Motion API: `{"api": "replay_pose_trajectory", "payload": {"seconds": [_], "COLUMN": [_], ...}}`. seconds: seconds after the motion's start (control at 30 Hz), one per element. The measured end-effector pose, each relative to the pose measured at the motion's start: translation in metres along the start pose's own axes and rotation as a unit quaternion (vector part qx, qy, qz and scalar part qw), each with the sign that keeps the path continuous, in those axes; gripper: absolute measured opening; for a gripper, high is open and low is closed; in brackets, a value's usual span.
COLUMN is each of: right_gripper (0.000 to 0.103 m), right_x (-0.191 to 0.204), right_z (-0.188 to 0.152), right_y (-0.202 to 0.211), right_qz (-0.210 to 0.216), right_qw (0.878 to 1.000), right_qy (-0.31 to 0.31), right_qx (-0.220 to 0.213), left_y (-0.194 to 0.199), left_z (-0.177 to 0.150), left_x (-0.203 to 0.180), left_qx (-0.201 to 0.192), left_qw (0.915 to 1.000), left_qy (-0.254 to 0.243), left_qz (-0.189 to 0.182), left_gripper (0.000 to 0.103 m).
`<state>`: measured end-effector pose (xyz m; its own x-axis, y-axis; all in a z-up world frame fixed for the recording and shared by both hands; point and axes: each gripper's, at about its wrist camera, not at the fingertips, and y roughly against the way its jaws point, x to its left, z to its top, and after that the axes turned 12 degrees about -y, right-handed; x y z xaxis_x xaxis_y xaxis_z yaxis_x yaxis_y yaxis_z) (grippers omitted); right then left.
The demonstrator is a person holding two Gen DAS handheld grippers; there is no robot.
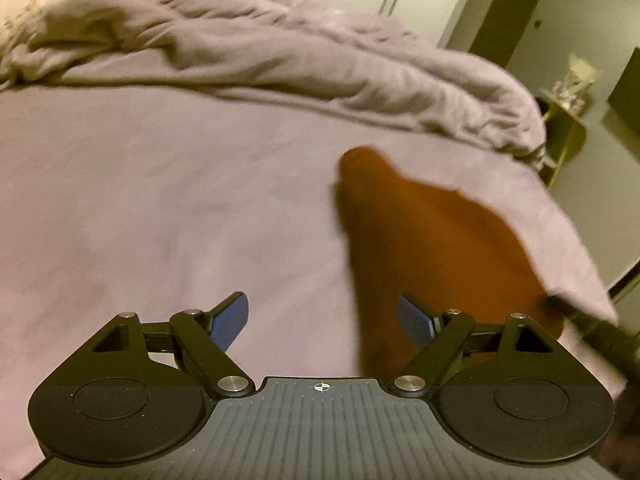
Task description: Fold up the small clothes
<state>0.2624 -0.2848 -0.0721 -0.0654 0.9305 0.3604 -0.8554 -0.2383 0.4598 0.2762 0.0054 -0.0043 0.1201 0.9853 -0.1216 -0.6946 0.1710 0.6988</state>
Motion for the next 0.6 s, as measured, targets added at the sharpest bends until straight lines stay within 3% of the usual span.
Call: {"api": "replay_pose_trajectory", "payload": {"seconds": [0.07,0.13,0.23,0.33,0.4,0.47,0.6], "right_gripper": [0.022,0.020,0.016,0.015,0.014,0.014,0.014], "right_x": [0.033,0.058,0.065,0.069,0.066,0.053,0.042], "right_z": [-0.015,-0.029,-0.044,-0.061,-0.044,-0.020,0.018], "right_y": [-0.008,-0.017,-0.037,-0.048,-0.045,-0.040,-0.056], "right_qz": [0.052,0.060,0.057,0.050,0.068,0.076,0.002], "right_qw": [0.996,0.988,0.985,0.969,0.969,0.979,0.992], "right_qy": [0.076,0.138,0.157,0.234,0.224,0.179,0.126], "right_qx": [0.008,0.011,0.041,0.056,0.074,0.065,0.001], "left_y": [-0.014,-0.029,-0.046,-0.052,-0.047,-0.045,-0.059], "left_z": [0.009,0.014,0.012,0.005,0.008,0.015,0.036], "left_x": [-0.013,-0.019,-0.019,-0.015,-0.012,-0.010,-0.020], "left_qx": [-0.001,0.007,0.026,0.033,0.025,0.013,0.001], "left_qw": [0.9999,0.9997,0.9993,0.9992,0.9995,0.9998,0.9996], "left_qy": [-0.017,-0.023,-0.022,-0.019,-0.014,-0.009,0.010], "left_qz": [0.001,0.006,0.013,0.013,0.009,0.010,0.026], "left_gripper": [0.087,0.086,0.086,0.087,0.087,0.087,0.087]}}
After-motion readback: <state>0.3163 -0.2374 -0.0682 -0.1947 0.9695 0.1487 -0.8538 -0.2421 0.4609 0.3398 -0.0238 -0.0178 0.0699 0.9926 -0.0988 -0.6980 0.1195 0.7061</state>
